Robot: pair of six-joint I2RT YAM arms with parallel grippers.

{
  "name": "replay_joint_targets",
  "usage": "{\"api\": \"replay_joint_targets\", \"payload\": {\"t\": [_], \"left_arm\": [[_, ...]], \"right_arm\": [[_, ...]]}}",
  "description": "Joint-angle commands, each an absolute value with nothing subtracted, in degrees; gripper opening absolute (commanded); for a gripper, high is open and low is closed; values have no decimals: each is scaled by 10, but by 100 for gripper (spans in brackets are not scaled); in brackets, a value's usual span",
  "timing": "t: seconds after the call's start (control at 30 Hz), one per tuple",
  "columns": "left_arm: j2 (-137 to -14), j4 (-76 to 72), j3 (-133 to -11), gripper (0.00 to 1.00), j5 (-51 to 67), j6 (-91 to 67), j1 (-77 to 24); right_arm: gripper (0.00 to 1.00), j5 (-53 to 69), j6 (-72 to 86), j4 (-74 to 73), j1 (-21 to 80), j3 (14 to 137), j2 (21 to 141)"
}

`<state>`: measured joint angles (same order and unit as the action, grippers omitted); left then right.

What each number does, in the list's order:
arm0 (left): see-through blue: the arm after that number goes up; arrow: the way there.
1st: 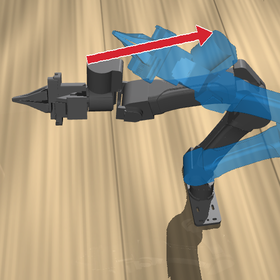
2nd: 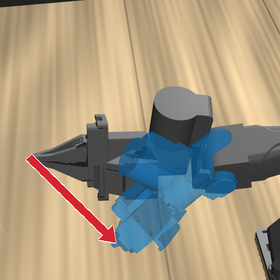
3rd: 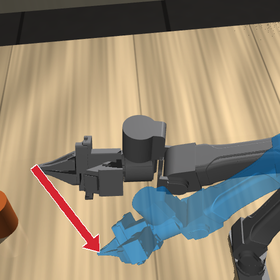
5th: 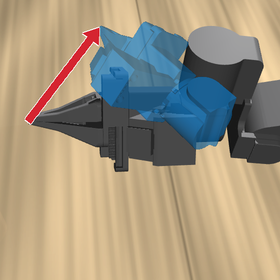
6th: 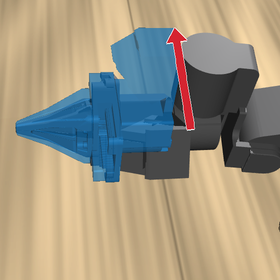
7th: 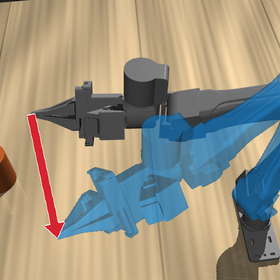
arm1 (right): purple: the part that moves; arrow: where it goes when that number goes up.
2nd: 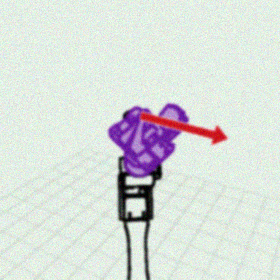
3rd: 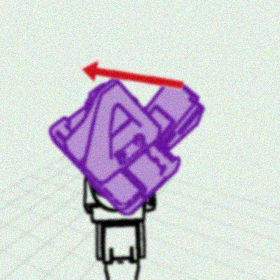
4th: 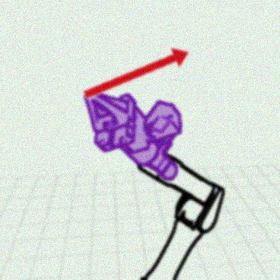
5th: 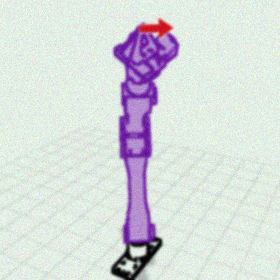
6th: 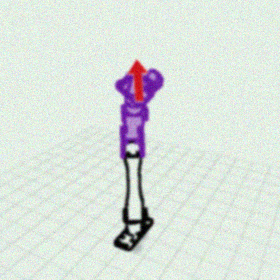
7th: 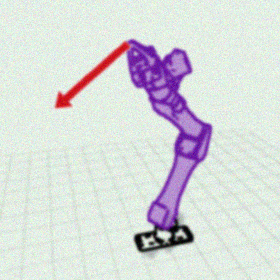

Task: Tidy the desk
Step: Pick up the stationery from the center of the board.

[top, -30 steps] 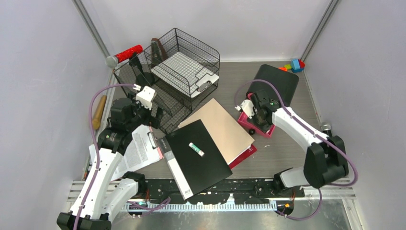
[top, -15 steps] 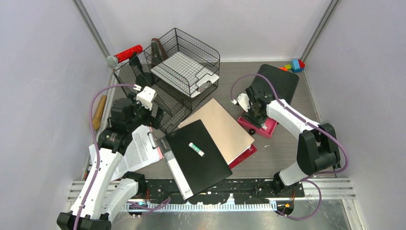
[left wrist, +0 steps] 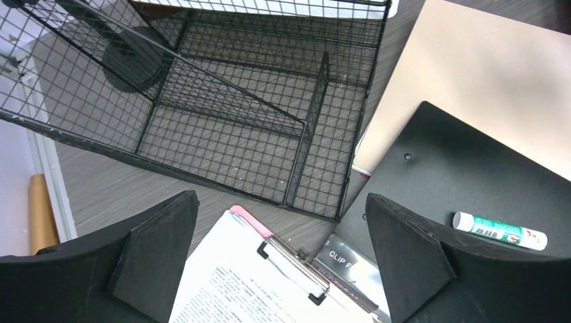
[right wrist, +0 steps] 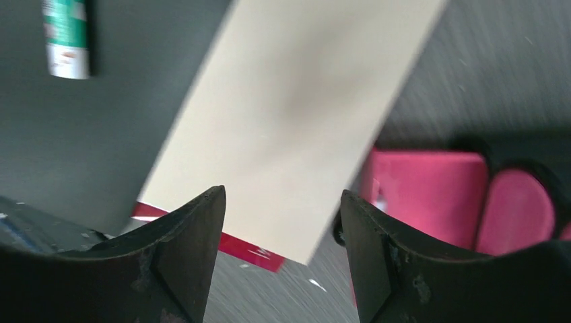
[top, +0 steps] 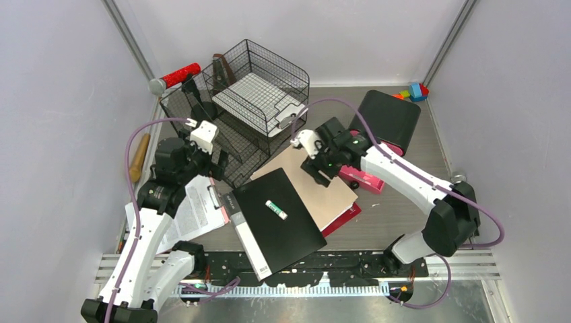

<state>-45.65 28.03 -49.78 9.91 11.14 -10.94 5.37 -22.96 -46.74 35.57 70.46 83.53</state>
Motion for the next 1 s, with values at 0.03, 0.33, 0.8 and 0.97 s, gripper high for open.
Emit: {"api": "replay_joint_targets", "payload": {"t": [0.03,0.33,0.8,0.97], "left_arm": [[-453,255,-497,99,80,111,-93],[-443,248,-504,99,39,95,-58],[-447,240,-497,99,38,97,-56],[-445,241,-498,99,49,94,-56]], "right_arm": [[70,129,-172,-437,426,758,891],[70,185,-135,-372,502,802,985],[70,155,-118,-326,572,827,1077],[65,119,-128,-316,589,814,1102]]}}
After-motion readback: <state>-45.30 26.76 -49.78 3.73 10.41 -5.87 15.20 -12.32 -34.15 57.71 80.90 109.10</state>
